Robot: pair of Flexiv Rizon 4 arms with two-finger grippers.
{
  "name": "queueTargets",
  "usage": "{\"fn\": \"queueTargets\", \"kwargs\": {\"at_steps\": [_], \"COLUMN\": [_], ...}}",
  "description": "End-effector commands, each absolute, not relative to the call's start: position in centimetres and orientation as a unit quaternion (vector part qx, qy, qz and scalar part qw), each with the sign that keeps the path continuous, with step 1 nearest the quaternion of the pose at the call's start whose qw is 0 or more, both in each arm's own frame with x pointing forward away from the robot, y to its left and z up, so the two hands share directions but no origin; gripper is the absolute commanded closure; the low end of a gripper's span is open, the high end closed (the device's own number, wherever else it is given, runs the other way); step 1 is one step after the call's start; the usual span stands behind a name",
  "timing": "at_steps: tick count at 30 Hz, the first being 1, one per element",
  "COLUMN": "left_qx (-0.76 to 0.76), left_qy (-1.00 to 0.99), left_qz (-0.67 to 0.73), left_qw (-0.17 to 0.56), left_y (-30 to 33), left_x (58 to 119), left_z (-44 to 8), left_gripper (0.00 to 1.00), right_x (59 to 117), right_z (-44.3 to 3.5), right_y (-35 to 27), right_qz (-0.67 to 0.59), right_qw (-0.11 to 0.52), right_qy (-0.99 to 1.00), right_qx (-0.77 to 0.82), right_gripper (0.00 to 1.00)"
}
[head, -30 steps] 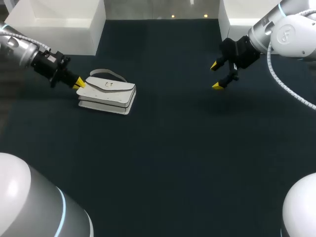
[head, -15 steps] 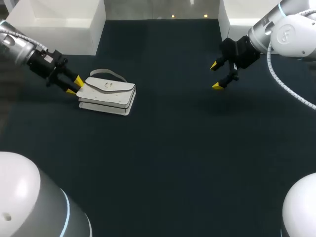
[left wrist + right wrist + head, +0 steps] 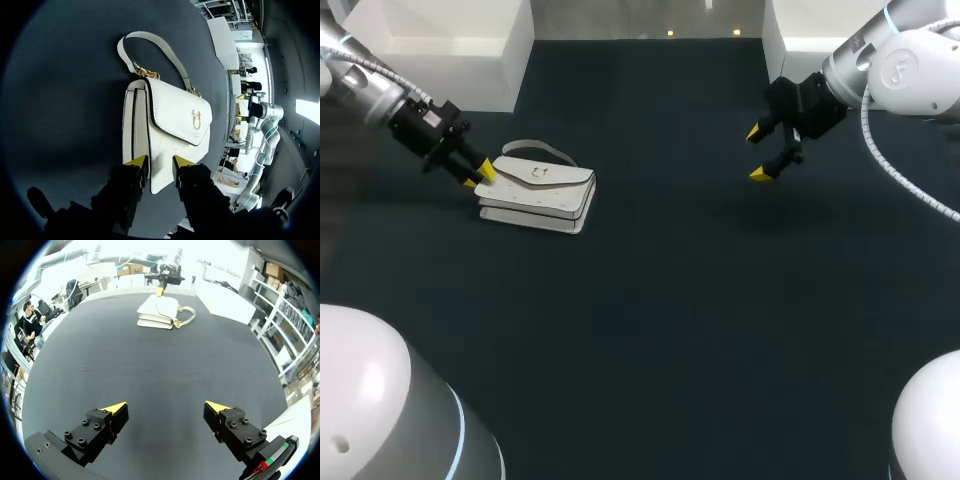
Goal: Pick up the bag, open it, inspect its contents, close it, and place it on the opposite side
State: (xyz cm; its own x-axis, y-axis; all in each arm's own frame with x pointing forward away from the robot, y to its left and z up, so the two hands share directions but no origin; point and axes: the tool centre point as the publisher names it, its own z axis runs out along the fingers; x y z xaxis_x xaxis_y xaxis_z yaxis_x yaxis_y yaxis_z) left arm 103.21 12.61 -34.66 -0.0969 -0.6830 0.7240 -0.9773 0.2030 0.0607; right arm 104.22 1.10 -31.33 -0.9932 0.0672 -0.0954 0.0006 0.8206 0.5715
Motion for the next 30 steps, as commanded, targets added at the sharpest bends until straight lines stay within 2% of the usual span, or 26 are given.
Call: {"fn": "queueTargets", "kwargs": {"at_steps": [1, 8, 13, 15, 16, 30], "left_qx": [0.581, 0.580, 0.572, 0.571, 0.571, 0.638], "left_qy": [-0.708, -0.707, -0.713, -0.714, -0.715, -0.634], "left_qz": [0.216, 0.215, 0.214, 0.212, 0.212, 0.262], "left_qw": [0.339, 0.343, 0.344, 0.344, 0.344, 0.350], "left_y": [13.1, 13.2, 12.7, 12.6, 12.6, 10.5], "left_x": [104.2, 105.1, 105.5, 105.5, 105.5, 101.6], "left_z": [-35.1, -35.6, -35.5, -35.5, -35.5, -35.5], "left_gripper": [0.72, 0.73, 0.78, 0.89, 1.00, 1.00], "right_x": [104.3, 104.3, 104.3, 104.3, 104.3, 104.3], "right_z": [-31.4, -31.4, -31.4, -31.4, -31.4, -31.4], "right_y": [1.1, 1.1, 1.1, 1.1, 1.1, 1.1], "right_qz": [0.299, 0.299, 0.299, 0.299, 0.299, 0.299], "right_qw": [0.055, 0.055, 0.055, 0.055, 0.055, 0.055], "right_qy": [0.952, 0.952, 0.952, 0.952, 0.952, 0.952], "right_qx": [0.017, 0.017, 0.017, 0.017, 0.017, 0.017], "right_gripper": [0.00, 0.00, 0.00, 0.00, 0.00, 0.00]}}
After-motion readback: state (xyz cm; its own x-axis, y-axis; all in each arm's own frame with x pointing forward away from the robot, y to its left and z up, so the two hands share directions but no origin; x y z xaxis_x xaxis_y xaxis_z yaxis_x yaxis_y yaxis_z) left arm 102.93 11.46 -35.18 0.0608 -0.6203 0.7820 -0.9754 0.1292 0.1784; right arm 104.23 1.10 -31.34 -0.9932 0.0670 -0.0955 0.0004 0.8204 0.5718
